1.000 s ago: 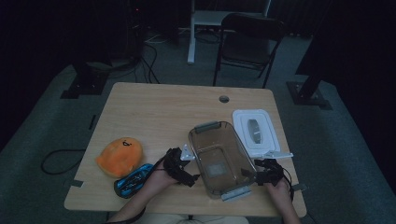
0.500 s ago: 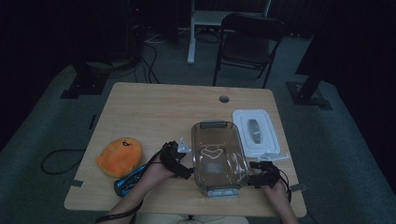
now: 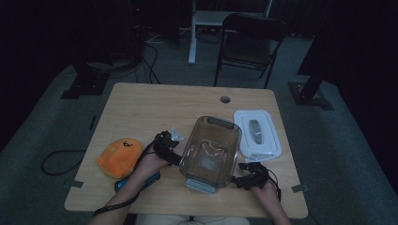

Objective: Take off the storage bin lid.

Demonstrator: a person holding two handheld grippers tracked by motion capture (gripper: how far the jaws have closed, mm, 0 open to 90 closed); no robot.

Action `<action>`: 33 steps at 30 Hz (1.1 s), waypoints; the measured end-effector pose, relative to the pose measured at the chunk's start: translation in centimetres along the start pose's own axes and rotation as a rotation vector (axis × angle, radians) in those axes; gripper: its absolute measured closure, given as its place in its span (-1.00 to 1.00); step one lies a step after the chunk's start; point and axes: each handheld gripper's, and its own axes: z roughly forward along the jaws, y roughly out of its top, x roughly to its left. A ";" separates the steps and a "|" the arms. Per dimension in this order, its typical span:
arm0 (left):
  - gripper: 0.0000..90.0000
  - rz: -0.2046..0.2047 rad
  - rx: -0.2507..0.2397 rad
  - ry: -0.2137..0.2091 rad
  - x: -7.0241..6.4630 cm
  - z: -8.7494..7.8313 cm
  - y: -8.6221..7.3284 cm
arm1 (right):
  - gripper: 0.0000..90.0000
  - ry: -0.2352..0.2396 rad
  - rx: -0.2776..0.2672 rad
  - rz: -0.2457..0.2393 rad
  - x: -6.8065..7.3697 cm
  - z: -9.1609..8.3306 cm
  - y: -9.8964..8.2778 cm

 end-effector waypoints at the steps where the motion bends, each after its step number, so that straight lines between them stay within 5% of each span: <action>1: -0.92 -0.005 0.001 0.002 0.4 -0.1 0.0 | -0.62 -0.001 -0.007 -0.001 0.2 0.2 0.1; 17: -0.93 -0.097 -0.020 0.070 4.5 -4.2 -0.9 | -0.70 -0.002 -0.006 -0.063 2.2 2.3 1.0; 26: -0.95 -0.110 -0.041 0.037 5.0 -7.1 -2.6 | -0.70 -0.073 -0.036 -0.081 1.5 0.9 0.0; 33: -0.99 -0.124 -0.040 0.050 5.3 -9.1 -3.9 | -0.71 -0.125 -0.053 -0.083 0.6 -0.6 -0.9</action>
